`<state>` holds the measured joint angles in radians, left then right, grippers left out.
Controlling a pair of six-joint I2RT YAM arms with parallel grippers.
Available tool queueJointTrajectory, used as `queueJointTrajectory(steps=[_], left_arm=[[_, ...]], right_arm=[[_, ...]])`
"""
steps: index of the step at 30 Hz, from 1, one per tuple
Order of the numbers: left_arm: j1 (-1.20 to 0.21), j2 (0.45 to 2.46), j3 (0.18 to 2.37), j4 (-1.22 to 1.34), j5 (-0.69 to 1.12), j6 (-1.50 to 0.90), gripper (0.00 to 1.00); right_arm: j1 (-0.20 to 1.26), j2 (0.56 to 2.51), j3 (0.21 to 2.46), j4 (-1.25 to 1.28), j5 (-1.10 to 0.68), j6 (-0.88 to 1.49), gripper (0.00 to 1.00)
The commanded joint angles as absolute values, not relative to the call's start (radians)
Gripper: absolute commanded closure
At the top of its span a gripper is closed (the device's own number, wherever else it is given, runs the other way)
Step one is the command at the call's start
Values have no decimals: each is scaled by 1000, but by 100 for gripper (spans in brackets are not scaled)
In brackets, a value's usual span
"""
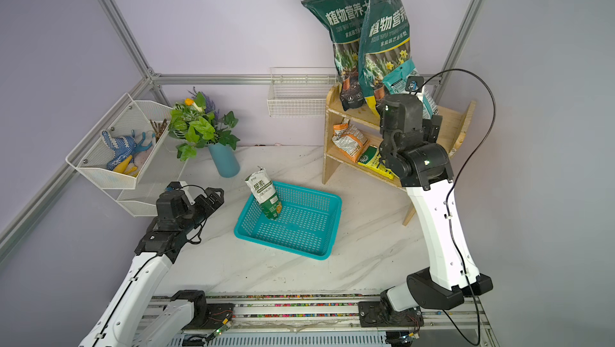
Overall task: Take down the fertilizer bag from the shelf
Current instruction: Pick up the fertilizer bag from the shelf.
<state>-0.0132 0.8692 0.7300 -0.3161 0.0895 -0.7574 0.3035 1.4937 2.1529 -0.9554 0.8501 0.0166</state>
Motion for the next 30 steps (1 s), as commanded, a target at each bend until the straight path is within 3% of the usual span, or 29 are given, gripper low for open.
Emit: queueJointTrajectory(steps=[1, 15, 17, 19, 21, 30], left_arm=[[-10, 873, 779, -327, 101, -741, 0], [-9, 904, 784, -318, 114, -746, 0], [-9, 904, 784, -319, 112, -746, 0], [-9, 904, 783, -317, 113, -746, 0], [-9, 904, 784, -314, 120, -746, 0], [-9, 894, 785, -288, 190, -752, 0]], right_arm=[[265, 1532, 2191, -978, 798, 21, 9], [131, 1668, 2272, -1034, 638, 82, 17], [127, 1681, 2283, -1038, 628, 83, 29], [120, 1691, 2291, -1043, 612, 84, 57], [115, 1695, 2299, -1048, 607, 90, 74], [103, 1649, 2310, -1058, 597, 123, 94]])
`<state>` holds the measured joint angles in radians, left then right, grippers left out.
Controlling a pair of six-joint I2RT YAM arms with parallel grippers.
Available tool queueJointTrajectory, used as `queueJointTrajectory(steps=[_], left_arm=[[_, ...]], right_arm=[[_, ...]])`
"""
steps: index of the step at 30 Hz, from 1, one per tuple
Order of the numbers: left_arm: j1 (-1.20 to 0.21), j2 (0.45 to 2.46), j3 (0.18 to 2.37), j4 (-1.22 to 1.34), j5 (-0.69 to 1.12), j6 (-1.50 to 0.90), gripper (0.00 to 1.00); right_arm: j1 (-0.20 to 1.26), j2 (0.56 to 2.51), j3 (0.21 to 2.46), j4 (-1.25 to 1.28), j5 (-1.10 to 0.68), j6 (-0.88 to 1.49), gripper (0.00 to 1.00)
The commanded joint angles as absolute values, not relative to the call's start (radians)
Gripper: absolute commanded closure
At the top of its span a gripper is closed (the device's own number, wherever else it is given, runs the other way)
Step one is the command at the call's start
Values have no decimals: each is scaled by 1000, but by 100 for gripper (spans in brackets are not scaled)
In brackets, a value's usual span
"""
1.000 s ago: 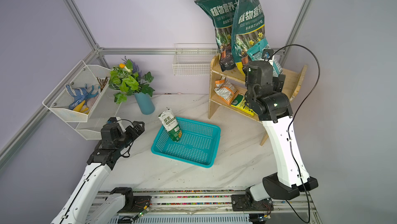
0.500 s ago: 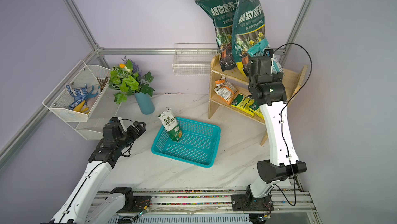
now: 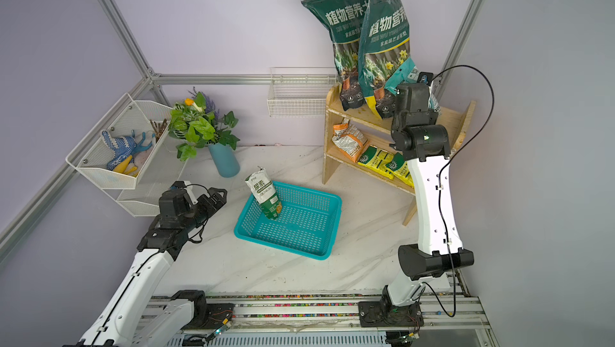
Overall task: Take down the fertilizer bag from the shelf
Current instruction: Pick up the fertilizer bag from the shelf.
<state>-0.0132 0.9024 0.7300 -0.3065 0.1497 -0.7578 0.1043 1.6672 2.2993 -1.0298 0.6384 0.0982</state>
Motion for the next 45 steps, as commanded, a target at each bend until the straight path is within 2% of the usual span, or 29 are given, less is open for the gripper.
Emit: queueJointTrajectory(steps=[1, 3, 8, 16, 23, 34, 40, 45], left_arm=[[-9, 891, 789, -292, 206, -759, 0], [-9, 881, 798, -284, 257, -764, 0], [-11, 878, 842, -247, 409, -753, 2], [-22, 884, 834, -29, 661, -821, 1], [-90, 884, 849, 87, 769, -857, 1], [-127, 837, 751, 525, 903, -1059, 0], [-135, 865, 736, 615, 928, -1112, 0], [-136, 893, 715, 719, 944, -1173, 0]], right_arm=[[103, 1641, 2307, -1058, 597, 125, 97], [103, 1623, 2305, -1059, 607, 128, 100], [105, 1552, 2304, -1070, 640, 165, 100], [144, 1356, 2198, -1034, 603, 171, 100], [427, 1241, 2077, -1009, 859, 98, 100], [580, 1072, 1806, -1009, 792, 215, 100], [726, 1117, 1762, -1010, 884, 254, 100], [904, 1181, 1764, -987, 983, 332, 100]])
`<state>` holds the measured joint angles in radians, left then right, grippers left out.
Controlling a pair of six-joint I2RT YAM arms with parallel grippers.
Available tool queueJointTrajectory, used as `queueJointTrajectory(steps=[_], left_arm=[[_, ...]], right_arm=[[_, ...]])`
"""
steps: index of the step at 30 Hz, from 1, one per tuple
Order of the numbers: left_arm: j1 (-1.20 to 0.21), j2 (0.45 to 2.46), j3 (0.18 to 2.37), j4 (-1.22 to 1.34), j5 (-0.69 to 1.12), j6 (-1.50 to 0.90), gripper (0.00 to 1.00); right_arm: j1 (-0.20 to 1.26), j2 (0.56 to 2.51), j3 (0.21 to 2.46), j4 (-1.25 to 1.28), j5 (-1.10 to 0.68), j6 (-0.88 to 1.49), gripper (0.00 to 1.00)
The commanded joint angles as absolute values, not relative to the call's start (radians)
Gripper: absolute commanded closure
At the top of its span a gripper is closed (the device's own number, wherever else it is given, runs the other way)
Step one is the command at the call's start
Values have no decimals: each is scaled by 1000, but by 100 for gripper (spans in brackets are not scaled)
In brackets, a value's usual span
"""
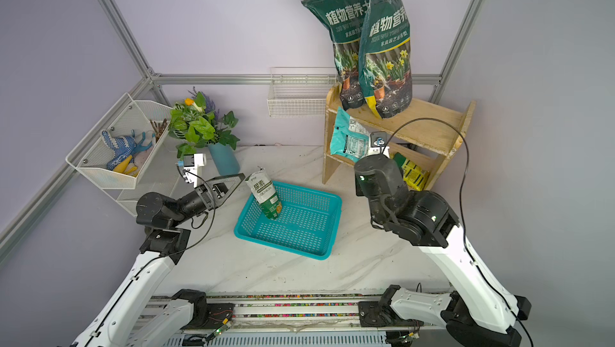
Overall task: Take down the fertilizer bag from the shelf
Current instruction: Pick up the fertilizer bag from the shelf.
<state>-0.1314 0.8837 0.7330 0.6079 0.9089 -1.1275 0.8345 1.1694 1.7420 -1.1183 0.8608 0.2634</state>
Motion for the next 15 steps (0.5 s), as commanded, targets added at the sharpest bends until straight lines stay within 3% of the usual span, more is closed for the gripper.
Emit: queueJointTrajectory(steps=[1, 15], left_arm=[[-138, 895, 712, 719, 944, -1175, 0], [-153, 910, 700, 664, 907, -1136, 0]], right_arm=[[928, 1202, 1767, -982, 994, 340, 100], [1001, 1456, 1695, -728, 923, 393, 100]])
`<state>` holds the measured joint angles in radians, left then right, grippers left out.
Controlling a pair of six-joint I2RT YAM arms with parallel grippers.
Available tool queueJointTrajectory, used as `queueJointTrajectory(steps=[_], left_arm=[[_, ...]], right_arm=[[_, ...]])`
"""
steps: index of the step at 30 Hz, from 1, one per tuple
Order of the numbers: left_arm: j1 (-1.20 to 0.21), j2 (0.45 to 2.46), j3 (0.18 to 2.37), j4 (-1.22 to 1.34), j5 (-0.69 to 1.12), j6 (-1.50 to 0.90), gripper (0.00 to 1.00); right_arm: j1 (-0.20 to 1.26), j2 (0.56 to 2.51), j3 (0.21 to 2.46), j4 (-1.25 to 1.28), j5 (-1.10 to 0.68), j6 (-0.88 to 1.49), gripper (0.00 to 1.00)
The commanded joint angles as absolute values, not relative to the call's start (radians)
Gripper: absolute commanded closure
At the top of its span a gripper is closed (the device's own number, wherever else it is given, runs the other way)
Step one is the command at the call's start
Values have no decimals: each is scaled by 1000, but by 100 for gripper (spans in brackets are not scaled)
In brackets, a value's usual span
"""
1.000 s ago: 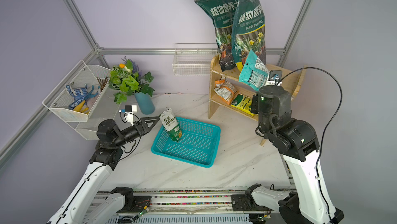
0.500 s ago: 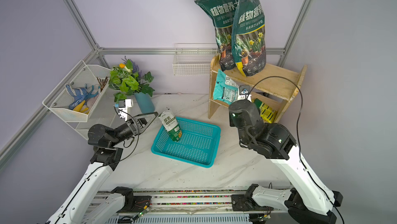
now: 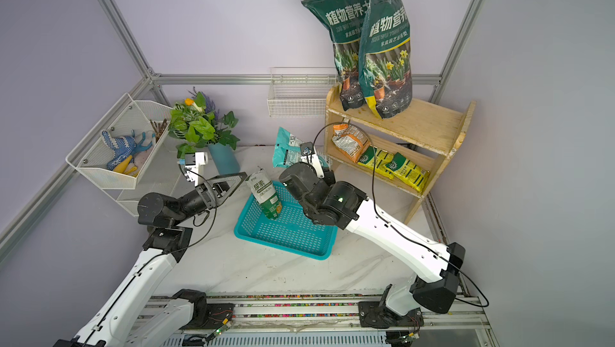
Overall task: Take down the fertilizer bag from the shelf
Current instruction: Pick up the fertilizer bag from the shelf.
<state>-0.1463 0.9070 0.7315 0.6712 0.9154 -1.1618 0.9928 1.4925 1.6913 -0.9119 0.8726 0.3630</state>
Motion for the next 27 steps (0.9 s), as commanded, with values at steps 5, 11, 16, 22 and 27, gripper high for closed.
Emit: queueJointTrajectory(steps=[5, 11, 16, 22, 27], left_arm=[[-174, 960, 750, 443, 858, -1022, 0], [-179, 1037, 743, 499, 872, -1062, 0], [-190, 1067, 744, 526, 884, -1077, 0], [-212, 1078, 769, 433, 860, -1025, 0], [-237, 1148, 809, 332, 833, -974, 5]], right_arm=[[1014, 1483, 1630, -647, 911, 378, 100], [1038, 1477, 1523, -535, 898, 359, 100], [1050, 1486, 1482, -487, 884, 351, 100], [1057, 1522, 1476, -464, 890, 345, 100], [1064, 1561, 1490, -459, 875, 345, 100]])
